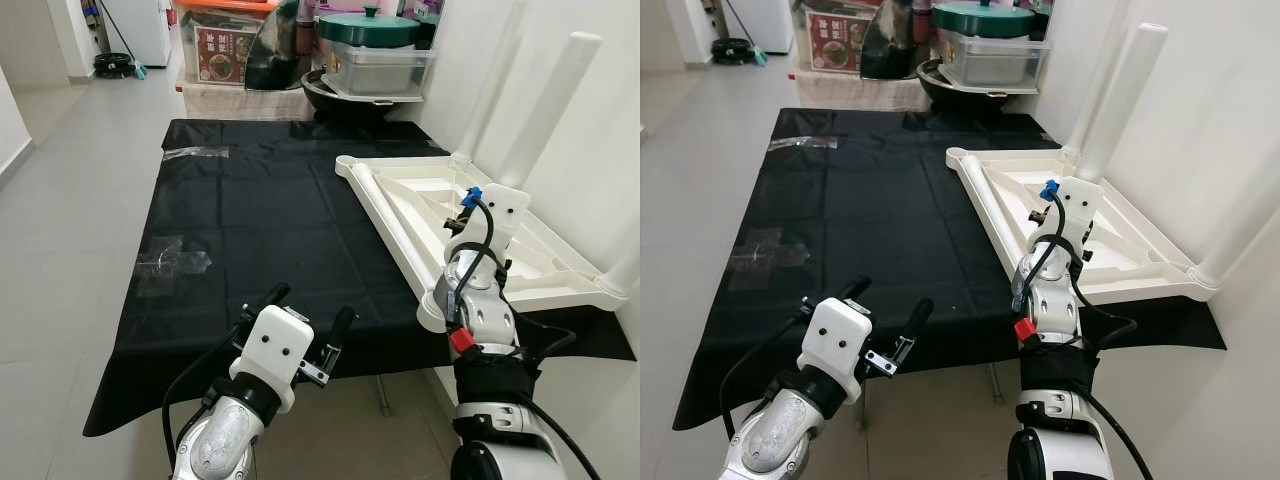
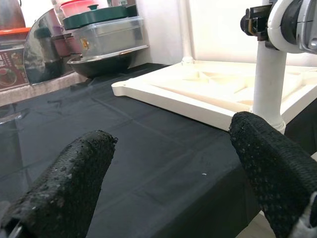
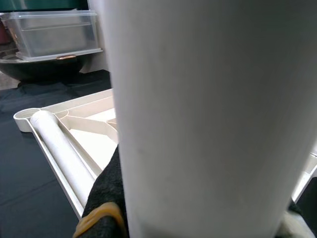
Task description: Building children table
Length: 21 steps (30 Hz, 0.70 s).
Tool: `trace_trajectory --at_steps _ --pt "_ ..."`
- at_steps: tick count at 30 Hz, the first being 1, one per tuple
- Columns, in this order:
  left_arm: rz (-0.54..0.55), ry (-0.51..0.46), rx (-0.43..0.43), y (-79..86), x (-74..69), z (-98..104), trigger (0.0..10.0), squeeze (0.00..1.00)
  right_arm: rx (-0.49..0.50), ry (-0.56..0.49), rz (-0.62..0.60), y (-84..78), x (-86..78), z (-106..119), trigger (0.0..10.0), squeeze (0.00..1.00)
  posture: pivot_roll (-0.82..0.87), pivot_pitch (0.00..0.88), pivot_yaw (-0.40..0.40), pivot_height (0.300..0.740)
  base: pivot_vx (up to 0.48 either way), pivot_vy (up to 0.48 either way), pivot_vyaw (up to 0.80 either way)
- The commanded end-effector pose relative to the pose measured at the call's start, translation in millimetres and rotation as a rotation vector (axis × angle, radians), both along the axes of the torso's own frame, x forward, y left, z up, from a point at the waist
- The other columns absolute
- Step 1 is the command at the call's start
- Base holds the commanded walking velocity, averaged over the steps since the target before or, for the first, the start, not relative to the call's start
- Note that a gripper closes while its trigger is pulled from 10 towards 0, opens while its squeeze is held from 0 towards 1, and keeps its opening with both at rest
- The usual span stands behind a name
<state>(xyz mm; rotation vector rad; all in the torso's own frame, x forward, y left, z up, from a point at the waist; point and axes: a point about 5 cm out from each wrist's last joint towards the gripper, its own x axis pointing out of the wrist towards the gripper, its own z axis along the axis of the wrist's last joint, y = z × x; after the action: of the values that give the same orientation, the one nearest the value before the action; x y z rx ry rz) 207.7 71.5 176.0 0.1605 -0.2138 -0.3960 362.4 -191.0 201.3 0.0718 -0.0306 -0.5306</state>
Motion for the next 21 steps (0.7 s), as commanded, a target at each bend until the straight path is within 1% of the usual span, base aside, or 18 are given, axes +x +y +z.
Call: trace_trajectory --at_steps 1,9,10,11,17,18,19,20,21 --pt "-0.001 0.004 0.009 -0.2 0.0 -2.0 10.0 0.00 -0.009 0.084 0.042 5.2 -0.5 -18.1 10.0 0.00 0.13 0.030 -0.106 0.740 0.000 0.000 0.00" --pt "0.001 0.005 0.008 -0.1 0.4 -1.8 10.0 0.00 -0.018 0.070 0.085 9.1 -0.1 -17.2 10.0 0.00 0.13 0.032 -0.108 0.740 0.000 0.000 0.00" --pt "0.000 0.005 0.008 -0.1 0.3 -2.0 10.0 0.00 -0.013 0.054 0.096 10.0 0.0 -15.9 10.0 0.92 0.13 0.032 -0.108 0.740 0.000 0.000 0.00" --pt "0.000 0.005 0.008 -0.1 0.3 -2.0 10.0 0.00 -0.015 0.042 0.107 10.9 0.0 -14.5 10.0 1.00 0.13 0.032 -0.107 0.740 0.000 0.000 0.00" --pt "0.000 0.007 0.008 0.0 -0.2 -2.1 10.0 0.00 -0.028 0.031 0.105 11.1 -2.0 -13.2 10.0 1.00 0.13 0.034 -0.106 0.740 0.000 0.000 0.00" --pt "0.000 0.007 0.008 0.0 -0.3 -2.0 10.0 0.00 -0.029 0.033 0.106 11.1 -2.4 -13.3 10.0 0.84 0.13 0.034 -0.106 0.740 0.000 0.000 0.00" --pt "0.000 0.007 0.008 0.0 -0.3 -2.0 10.0 0.00 -0.029 0.033 0.106 11.1 -2.4 -13.3 10.0 0.84 0.13 0.034 -0.106 0.740 0.000 0.000 0.00" --pt "0.000 0.009 0.008 0.0 -0.5 -2.3 10.0 0.00 -0.050 0.031 0.116 10.9 -7.8 -14.4 10.0 0.00 0.12 0.039 -0.103 0.740 0.000 0.000 0.00" --pt "-0.001 0.010 0.008 -0.1 -0.7 -2.7 10.0 0.00 -0.064 0.032 0.123 11.2 -11.9 -15.9 10.0 0.00 0.12 0.039 -0.103 0.740 0.000 0.000 0.00"
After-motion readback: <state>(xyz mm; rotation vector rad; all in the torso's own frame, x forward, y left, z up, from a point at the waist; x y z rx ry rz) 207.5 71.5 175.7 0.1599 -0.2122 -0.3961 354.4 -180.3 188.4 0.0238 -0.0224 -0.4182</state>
